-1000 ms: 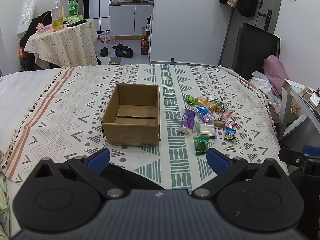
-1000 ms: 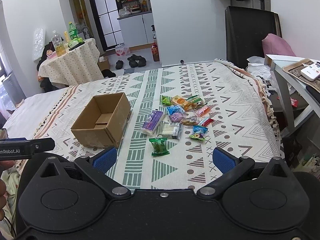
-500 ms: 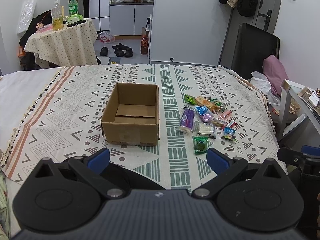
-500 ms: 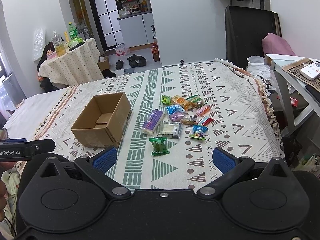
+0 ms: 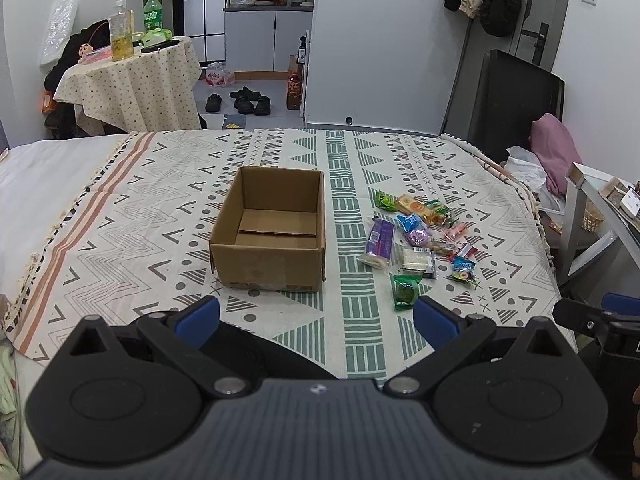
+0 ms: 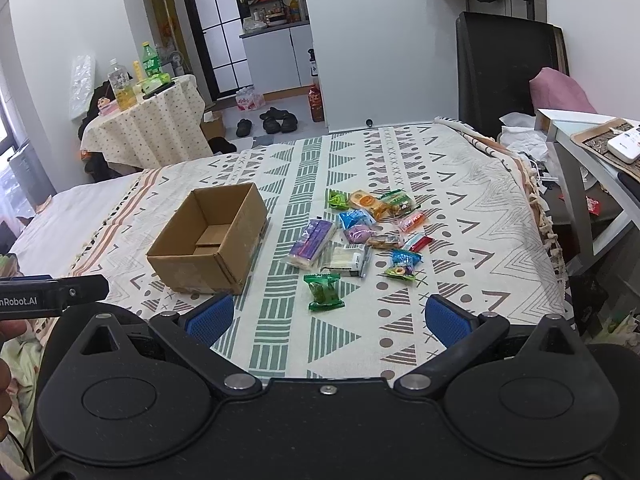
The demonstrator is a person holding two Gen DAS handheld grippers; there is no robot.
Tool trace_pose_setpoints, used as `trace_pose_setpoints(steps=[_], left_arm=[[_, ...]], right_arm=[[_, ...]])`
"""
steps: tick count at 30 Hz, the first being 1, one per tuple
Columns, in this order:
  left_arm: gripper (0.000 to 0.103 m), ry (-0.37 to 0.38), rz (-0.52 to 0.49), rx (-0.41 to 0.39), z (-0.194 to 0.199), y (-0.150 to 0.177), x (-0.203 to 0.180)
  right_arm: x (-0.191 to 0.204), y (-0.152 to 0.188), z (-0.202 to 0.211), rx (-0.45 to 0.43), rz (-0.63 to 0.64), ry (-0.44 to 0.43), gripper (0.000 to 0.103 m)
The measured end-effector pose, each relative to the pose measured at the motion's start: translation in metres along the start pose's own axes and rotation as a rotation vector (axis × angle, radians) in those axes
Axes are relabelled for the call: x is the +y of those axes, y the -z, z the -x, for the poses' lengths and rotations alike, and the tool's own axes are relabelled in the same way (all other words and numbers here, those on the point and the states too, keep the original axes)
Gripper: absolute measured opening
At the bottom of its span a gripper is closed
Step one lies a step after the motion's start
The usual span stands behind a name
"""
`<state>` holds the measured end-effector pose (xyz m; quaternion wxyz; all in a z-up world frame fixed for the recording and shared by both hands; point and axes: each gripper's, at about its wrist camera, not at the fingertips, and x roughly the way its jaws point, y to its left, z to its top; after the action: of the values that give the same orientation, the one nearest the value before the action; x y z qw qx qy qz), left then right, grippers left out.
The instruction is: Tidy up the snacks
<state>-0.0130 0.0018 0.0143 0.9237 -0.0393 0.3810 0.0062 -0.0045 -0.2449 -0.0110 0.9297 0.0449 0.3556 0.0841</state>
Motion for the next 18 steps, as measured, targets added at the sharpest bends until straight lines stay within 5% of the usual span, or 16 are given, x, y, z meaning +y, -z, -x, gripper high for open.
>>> trace_pose_setpoints(steps=[18], left_arm=[[0.102,0.004,-0.006,0.005,-0.0074,0.0011,0.0]], right_arm=[[0.0022,0.0001,-0.0017,-0.002,0.005,-0.008,0.103]])
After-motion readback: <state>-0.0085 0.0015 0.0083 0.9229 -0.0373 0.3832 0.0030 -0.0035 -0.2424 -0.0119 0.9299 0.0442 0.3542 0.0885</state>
